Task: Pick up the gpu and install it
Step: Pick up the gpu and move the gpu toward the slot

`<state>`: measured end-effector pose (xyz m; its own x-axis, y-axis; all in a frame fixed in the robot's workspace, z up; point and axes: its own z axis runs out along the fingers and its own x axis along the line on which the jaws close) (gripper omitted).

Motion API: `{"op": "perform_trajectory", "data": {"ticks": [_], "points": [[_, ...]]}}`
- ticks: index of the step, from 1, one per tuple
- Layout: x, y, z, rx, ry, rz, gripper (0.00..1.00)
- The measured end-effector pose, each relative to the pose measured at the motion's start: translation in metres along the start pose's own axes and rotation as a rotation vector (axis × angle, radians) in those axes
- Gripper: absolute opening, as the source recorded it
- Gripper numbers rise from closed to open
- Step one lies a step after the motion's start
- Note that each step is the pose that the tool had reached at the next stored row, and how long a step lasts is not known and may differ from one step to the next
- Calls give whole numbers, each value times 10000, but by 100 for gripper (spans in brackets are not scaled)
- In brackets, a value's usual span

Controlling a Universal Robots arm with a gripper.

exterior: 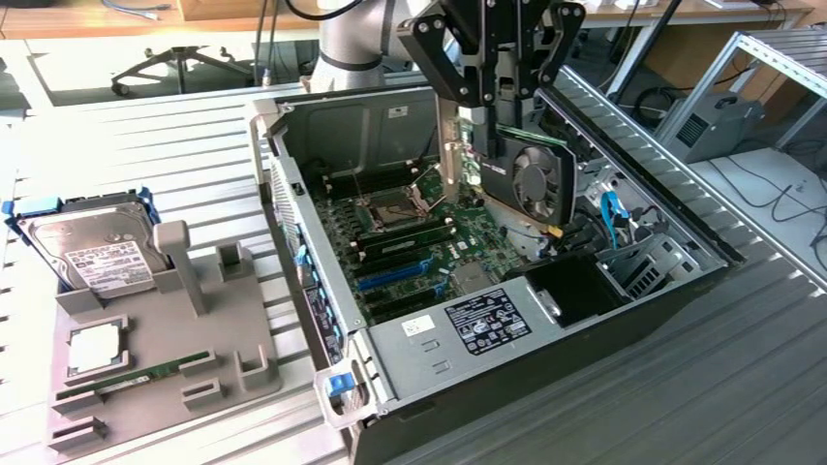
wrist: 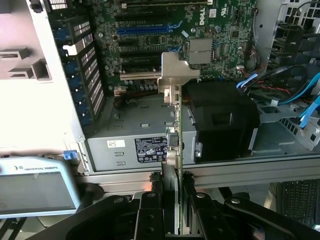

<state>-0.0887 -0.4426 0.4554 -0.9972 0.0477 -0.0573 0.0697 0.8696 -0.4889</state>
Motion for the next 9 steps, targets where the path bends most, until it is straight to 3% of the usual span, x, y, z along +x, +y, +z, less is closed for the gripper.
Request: {"op": "perform_trajectory", "data": {"ticks": [9], "points": [[-86, 14, 16, 19, -1, 0, 26]]}}
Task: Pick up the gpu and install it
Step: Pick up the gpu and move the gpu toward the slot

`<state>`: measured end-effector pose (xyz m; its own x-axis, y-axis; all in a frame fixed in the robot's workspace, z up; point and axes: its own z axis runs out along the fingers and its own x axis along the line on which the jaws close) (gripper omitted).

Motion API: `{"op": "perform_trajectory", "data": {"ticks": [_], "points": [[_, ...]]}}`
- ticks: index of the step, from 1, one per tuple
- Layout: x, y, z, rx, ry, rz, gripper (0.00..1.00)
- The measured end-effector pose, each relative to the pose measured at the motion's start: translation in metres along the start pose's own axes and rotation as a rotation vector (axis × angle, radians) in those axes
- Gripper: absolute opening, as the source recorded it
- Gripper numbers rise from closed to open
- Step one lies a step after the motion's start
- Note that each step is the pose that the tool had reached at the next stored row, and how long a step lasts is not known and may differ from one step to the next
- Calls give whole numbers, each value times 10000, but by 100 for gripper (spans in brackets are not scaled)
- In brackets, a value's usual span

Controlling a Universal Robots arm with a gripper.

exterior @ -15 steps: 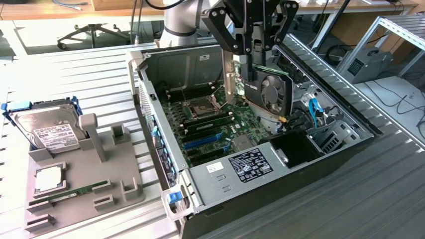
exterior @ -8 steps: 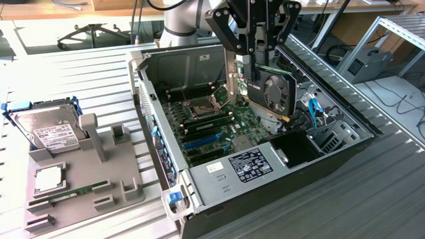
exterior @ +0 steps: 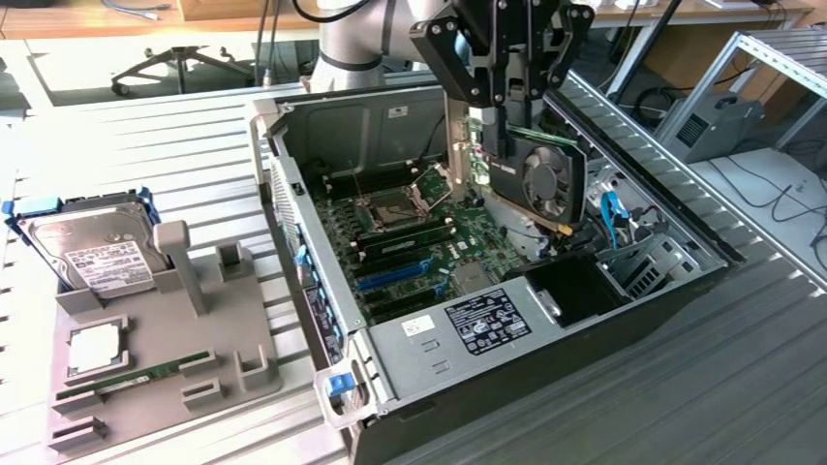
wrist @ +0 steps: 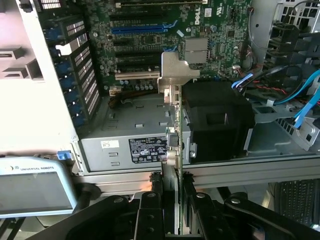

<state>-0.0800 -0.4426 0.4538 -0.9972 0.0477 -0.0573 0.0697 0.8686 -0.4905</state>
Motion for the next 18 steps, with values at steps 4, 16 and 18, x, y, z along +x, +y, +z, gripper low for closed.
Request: {"op": "perform_trajectory", "data": {"ticks": [4, 16, 18], "points": [[-36, 6, 6, 0, 0, 0, 26], [-145, 22, 24, 5, -1, 0, 26], [-162, 24, 27, 7, -1, 0, 26]]}}
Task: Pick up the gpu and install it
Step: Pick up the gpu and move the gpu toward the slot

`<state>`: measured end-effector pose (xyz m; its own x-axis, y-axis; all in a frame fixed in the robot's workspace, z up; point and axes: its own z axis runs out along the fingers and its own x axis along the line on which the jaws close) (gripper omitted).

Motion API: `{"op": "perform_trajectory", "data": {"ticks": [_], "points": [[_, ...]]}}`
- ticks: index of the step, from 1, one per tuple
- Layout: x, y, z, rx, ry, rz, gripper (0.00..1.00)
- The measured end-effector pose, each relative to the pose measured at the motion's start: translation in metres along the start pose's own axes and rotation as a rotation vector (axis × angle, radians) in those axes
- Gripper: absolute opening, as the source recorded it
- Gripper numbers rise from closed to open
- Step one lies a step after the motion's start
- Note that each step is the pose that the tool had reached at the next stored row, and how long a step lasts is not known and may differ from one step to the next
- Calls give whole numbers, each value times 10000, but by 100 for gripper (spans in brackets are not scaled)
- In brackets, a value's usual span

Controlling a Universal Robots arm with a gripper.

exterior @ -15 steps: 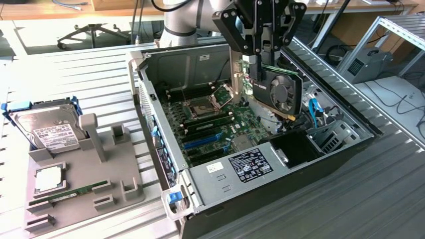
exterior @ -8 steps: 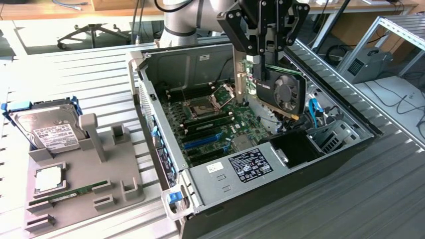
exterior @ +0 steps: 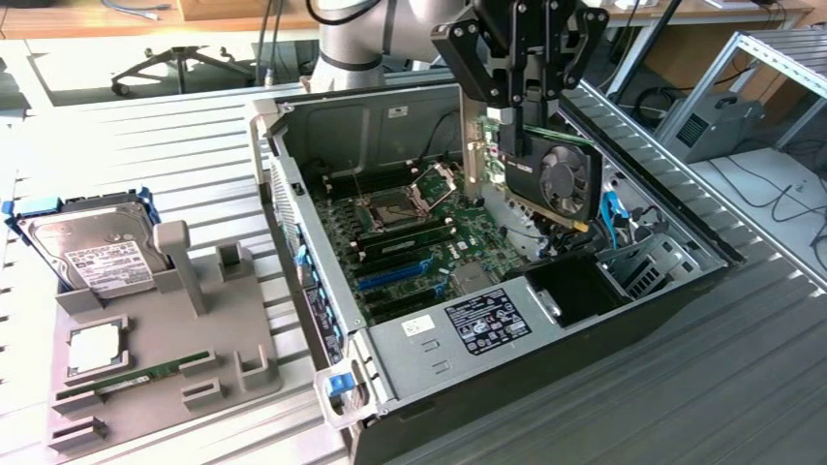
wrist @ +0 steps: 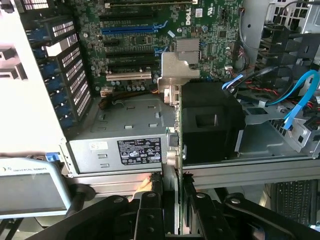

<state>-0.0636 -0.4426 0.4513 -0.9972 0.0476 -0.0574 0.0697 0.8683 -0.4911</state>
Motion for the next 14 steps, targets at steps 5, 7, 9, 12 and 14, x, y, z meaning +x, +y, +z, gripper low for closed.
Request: {"op": "perform_trajectory", "data": {"ticks": [5, 7, 9, 12, 14], "points": [[-59, 10, 11, 3, 0, 0, 26], [-77, 13, 15, 3, 0, 0, 26], [-89, 15, 17, 4, 0, 0, 26], [-110, 18, 21, 5, 0, 0, 26], [-125, 21, 25, 6, 0, 0, 26]]}}
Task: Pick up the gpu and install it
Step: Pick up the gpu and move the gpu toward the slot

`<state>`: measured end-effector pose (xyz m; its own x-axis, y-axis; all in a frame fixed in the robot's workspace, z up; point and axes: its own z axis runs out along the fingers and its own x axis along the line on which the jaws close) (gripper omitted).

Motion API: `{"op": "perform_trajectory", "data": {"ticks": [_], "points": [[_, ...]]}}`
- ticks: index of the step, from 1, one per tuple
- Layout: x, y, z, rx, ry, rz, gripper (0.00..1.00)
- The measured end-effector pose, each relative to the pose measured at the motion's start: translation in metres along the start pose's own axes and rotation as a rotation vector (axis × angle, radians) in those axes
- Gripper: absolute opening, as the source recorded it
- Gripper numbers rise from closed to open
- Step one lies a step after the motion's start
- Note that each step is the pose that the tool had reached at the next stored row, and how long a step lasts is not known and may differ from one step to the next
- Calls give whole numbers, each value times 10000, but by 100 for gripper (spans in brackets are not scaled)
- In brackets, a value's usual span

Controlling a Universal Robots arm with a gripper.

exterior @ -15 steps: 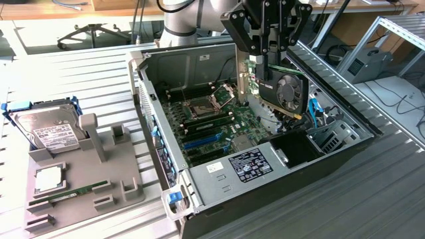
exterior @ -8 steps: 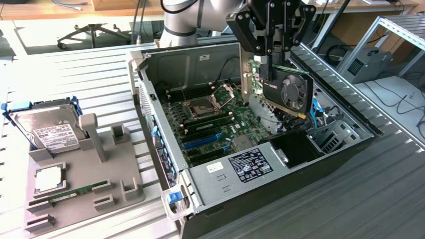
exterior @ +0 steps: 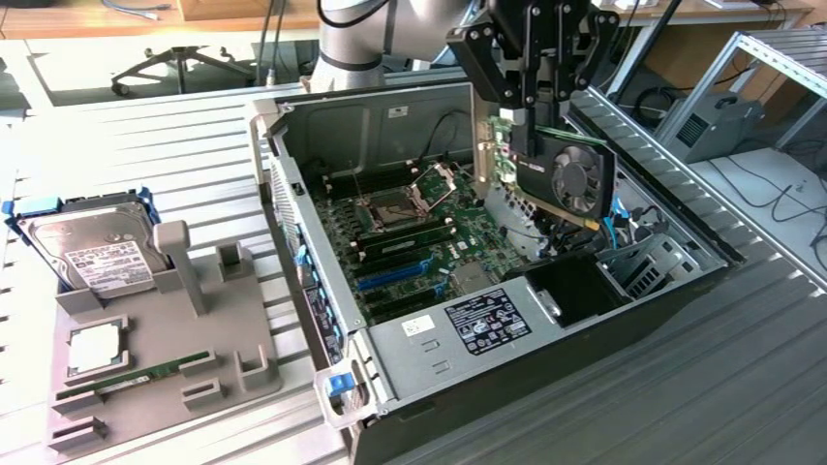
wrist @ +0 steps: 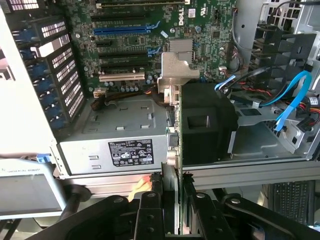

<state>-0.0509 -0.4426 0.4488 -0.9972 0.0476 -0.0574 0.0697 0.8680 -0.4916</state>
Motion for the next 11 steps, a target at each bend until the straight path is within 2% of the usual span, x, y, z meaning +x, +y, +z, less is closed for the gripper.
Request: {"op": "perform_trajectory", "data": {"ticks": [11], "points": [[-35, 23, 36, -2, 0, -1, 26]]}}
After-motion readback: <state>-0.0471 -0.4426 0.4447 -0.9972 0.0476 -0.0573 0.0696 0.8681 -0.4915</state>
